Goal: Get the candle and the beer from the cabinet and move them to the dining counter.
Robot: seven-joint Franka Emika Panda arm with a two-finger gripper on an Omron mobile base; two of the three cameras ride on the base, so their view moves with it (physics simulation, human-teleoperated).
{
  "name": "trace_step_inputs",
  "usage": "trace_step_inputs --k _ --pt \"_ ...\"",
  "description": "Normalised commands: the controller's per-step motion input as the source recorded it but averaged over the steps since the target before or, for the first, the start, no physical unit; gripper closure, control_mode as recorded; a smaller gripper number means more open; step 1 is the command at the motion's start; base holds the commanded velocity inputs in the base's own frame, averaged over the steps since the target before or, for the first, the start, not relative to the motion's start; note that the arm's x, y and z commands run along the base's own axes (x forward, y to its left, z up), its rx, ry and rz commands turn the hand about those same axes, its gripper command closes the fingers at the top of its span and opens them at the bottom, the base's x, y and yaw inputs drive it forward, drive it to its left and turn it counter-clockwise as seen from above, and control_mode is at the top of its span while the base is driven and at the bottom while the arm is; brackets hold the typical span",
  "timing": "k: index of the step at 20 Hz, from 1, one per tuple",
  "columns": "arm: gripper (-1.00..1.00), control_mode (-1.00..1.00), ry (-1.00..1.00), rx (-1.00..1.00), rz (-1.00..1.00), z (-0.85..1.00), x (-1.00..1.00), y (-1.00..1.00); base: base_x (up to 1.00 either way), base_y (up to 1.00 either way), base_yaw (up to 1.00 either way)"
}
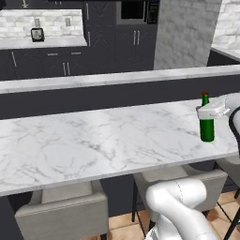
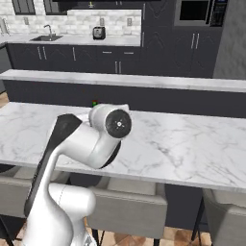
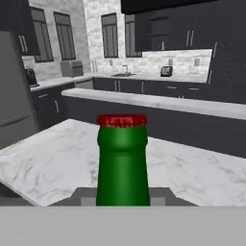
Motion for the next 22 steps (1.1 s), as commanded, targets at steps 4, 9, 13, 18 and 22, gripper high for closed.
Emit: trace_step_inputs --k 4,9,13,18,22 --pt "1.0 -1.0 -0.05 0.07 0.2 -0.62 0.64 -0.34 0.0 0.0 0.0" --pt "1.0 -1.0 -0.1 0.09 0.18 -0.51 0.62 -0.41 0.0 0.0 0.0" --pt "1.0 -1.0 -0.09 0.13 0.14 -0.47 0.53 -0.55 0.0 0.0 0.0" --pt "1.0 -1.0 0.0 0.09 0.03 -0.13 0.45 -0.15 0.0 0.0 0.0" --pt "1.0 -1.0 0.01 0.01 0.0 0.0 0.41 0.0 0.0 0.0 0.0"
